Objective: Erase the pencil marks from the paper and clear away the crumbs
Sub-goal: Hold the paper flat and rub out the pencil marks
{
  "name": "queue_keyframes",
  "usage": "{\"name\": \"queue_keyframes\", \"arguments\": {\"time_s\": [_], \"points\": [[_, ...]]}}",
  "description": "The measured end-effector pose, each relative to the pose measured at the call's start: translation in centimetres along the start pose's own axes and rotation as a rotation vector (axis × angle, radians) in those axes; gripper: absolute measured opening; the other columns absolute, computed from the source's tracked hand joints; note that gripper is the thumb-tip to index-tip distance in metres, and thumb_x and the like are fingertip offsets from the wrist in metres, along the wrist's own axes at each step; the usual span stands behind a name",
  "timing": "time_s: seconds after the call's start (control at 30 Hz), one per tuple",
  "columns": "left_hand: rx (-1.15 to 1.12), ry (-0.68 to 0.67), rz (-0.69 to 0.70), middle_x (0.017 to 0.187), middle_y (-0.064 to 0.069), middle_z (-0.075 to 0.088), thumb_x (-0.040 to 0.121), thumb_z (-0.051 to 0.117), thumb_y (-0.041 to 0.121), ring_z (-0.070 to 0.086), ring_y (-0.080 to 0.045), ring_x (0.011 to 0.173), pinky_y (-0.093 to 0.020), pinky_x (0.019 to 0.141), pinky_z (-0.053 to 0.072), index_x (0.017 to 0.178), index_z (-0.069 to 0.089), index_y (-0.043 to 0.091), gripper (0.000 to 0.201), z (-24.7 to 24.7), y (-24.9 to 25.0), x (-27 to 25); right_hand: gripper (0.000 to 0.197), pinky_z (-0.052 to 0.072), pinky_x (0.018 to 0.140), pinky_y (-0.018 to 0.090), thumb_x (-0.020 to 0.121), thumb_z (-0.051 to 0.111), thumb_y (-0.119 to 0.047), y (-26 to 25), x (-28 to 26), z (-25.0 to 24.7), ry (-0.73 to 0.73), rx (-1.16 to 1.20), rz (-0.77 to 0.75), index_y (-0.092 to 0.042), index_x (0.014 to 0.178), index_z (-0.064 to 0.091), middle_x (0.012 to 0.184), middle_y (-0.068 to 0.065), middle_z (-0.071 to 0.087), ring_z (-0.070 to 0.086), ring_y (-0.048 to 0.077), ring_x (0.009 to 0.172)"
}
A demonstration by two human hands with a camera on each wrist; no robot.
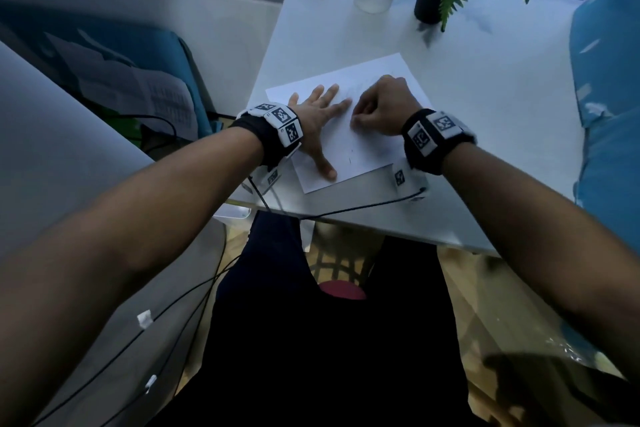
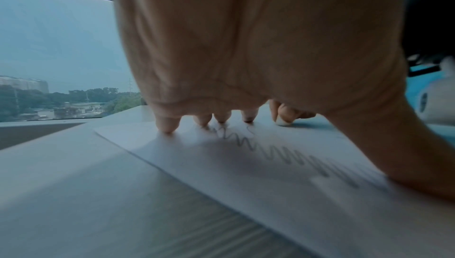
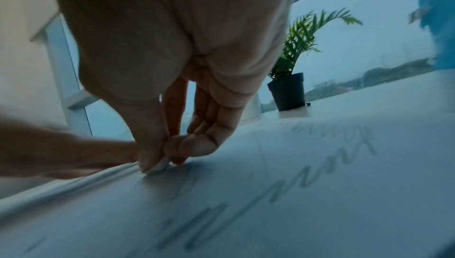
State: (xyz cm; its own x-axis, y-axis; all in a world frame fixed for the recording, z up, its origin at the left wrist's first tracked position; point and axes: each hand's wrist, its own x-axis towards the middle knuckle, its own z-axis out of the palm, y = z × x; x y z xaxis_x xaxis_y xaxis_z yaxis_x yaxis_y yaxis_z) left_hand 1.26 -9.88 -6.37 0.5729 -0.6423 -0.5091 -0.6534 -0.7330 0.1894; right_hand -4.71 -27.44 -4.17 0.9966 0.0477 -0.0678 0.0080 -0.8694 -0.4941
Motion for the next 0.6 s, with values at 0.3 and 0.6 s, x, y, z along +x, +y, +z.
{"name": "queue_keyframes", "arguments": {"time_s": [0.3, 0.6], "points": [[-0.018, 0.028, -0.021, 0.161, 0.002, -0.025, 0.036, 0.077, 0.084, -0.023, -0.021, 0.148, -0.059, 0.116, -0.009, 0.153, -0.014, 0.040, 0.154, 0.3, -0.1, 0.1, 0.007, 0.041, 0.065, 0.007, 0.072, 0.080, -0.022, 1.3, -3.3, 0.6, -0.015, 0.028, 0.048, -0.016, 0.077, 0.079, 0.070, -0.001, 0.069, 0.062, 0.009, 0.066], [0.036, 0.051, 0.012, 0.163, -0.002, -0.019, 0.049, 0.077, 0.078, -0.019, -0.029, 0.149, -0.065, 0.115, -0.003, 0.153, -0.001, 0.048, 0.133, 0.1, 0.8, -0.6, 0.007, 0.039, 0.061, 0.015, 0.073, 0.075, -0.012, 2.4, -0.7, -0.9, 0.047, -0.071, 0.113, -0.010, 0.078, 0.079, 0.074, 0.007, 0.073, 0.057, 0.012, 0.067]]}}
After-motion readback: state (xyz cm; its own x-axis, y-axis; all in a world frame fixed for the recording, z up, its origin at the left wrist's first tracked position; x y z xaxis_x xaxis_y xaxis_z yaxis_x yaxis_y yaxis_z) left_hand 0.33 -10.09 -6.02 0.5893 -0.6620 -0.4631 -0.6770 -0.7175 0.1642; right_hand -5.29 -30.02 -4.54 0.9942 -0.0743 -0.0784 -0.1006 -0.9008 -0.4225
